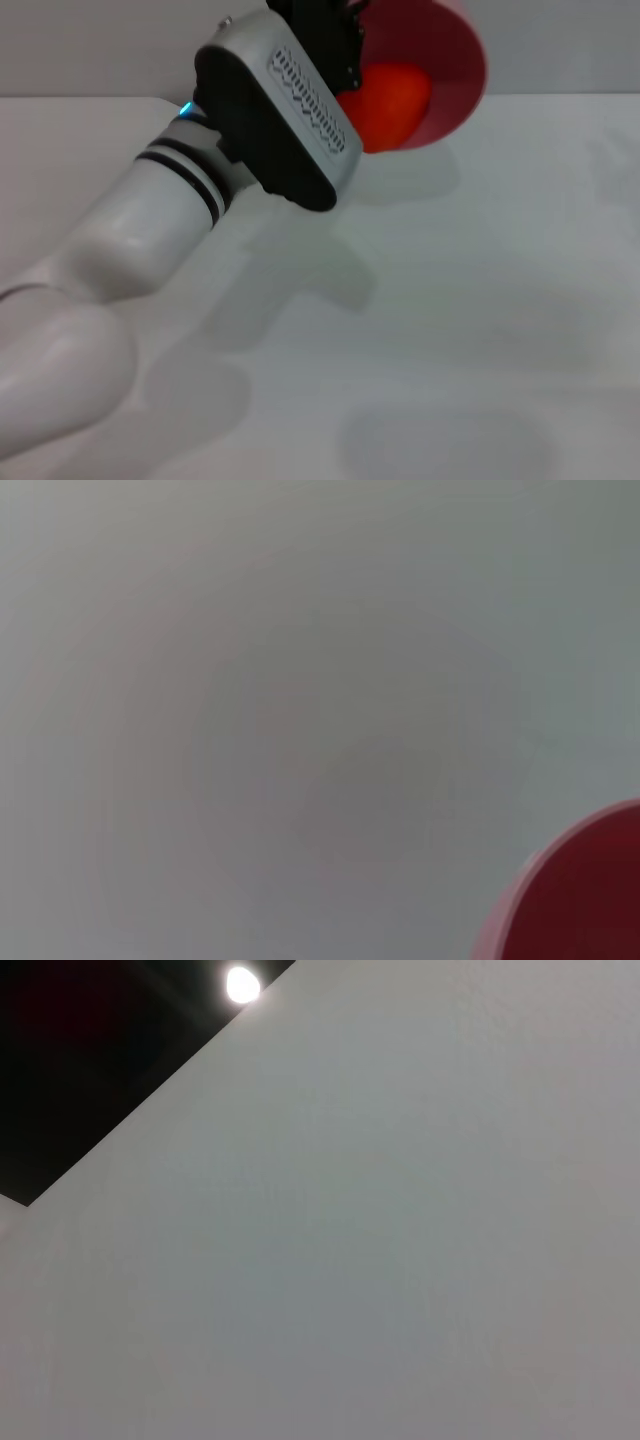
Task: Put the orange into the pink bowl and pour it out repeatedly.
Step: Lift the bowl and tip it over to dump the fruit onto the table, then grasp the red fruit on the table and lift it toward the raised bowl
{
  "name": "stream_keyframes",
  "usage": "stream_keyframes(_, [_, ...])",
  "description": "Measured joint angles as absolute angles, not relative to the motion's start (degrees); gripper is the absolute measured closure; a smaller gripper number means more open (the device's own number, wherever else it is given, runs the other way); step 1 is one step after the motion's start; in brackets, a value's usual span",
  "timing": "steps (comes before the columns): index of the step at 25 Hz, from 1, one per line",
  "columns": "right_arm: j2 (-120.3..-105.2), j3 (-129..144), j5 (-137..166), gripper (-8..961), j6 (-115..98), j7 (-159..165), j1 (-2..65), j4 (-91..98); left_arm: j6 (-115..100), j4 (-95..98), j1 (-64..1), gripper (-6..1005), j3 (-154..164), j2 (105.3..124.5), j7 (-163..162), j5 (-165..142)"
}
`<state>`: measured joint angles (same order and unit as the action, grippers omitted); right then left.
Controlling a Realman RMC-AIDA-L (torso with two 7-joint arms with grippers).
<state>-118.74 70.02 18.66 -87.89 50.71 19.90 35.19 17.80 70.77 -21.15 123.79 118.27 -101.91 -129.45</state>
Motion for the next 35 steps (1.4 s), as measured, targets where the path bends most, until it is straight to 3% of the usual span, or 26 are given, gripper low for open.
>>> stream_keyframes(20, [-118.65,69.9,18.6,560,-87.3,50.6,21.3,34.9,36.5,67.4,-21.1,915,130.6,118.29,-101.7,-129.5])
stream_keyframes(35, [-118.65,69.8,18.6,559,-87.3,50.6,21.3,34.6,29.7,70.0,-21.1,913,129.0,118.02,-109.9,-129.0])
